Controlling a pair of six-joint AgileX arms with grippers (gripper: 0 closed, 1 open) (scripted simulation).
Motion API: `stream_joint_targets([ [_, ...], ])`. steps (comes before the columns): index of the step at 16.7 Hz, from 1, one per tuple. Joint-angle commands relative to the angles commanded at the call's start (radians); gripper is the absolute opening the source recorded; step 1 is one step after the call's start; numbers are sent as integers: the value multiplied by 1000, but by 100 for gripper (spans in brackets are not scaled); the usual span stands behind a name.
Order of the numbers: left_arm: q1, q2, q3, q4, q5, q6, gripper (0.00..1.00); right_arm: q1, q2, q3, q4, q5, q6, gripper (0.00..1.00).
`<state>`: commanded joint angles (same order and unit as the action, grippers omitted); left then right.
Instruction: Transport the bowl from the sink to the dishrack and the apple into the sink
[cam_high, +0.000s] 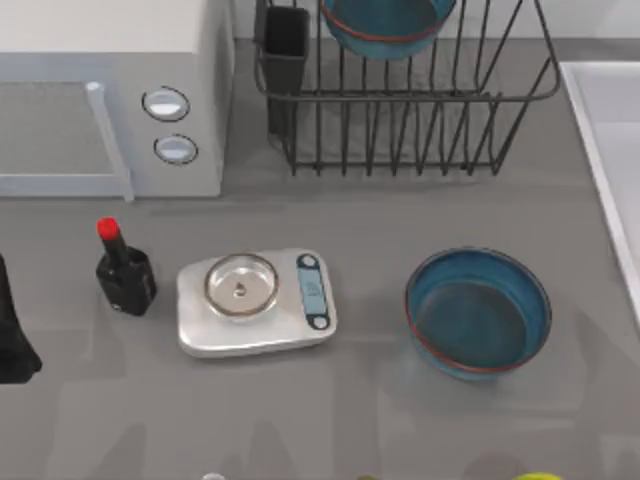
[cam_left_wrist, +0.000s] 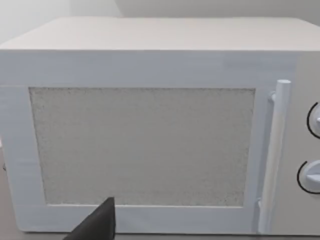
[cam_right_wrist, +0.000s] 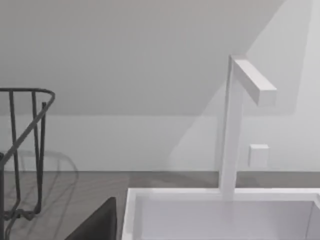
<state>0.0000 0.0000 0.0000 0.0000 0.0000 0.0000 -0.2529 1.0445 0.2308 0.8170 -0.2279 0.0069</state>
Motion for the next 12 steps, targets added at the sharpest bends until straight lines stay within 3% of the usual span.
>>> stream_joint_targets([
  [8,0,0,0,0,0,0,100,174,-727,-159,-562,157,-5,100],
  [12,0,0,0,0,0,0,100,231,-963,-211,-752,208,-6,100],
])
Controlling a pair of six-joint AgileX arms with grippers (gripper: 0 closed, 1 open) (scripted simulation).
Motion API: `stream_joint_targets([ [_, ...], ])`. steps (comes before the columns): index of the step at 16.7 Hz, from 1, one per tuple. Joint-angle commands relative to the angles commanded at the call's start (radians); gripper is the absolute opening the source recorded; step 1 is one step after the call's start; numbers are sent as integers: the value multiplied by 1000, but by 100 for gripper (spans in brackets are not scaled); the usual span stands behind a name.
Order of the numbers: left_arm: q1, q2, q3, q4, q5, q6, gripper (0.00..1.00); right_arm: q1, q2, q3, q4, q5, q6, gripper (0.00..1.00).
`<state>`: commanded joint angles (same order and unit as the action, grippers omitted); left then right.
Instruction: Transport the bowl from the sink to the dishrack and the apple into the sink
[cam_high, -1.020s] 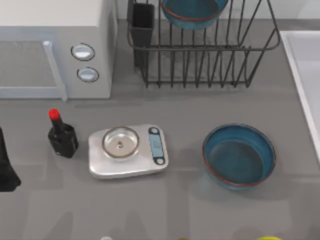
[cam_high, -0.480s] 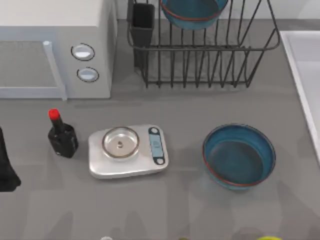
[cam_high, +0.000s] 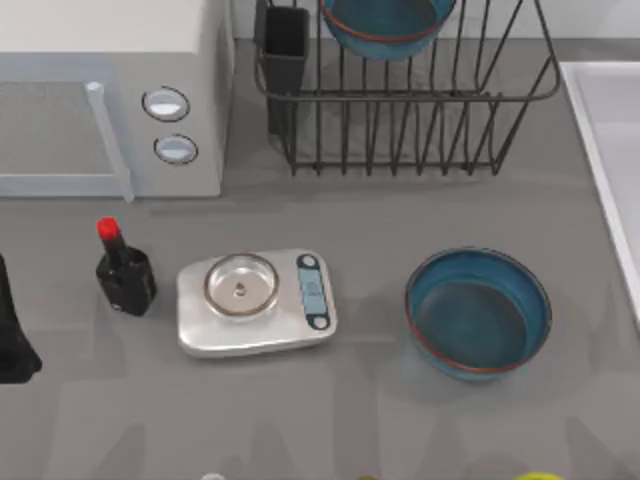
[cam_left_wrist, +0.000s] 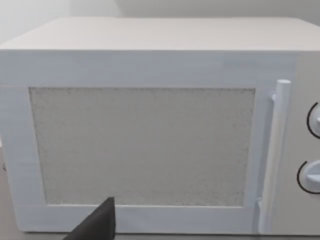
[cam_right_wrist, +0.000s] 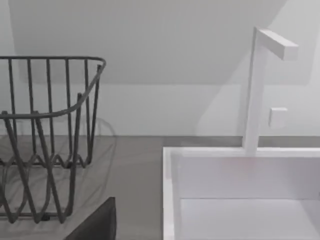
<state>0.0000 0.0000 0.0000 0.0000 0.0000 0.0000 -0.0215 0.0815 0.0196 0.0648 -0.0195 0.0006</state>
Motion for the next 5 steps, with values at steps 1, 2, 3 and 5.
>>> stream_joint_targets([
  [1,0,0,0,0,0,0,100,10,-37,-9,-29,9,0,100],
  [2,0,0,0,0,0,0,100,16,-62,-15,-49,15,0,100],
  [3,0,0,0,0,0,0,100,20,-76,-18,-61,18,-1,100],
  [5,0,0,0,0,0,0,100,22,-82,-20,-65,20,-1,100],
])
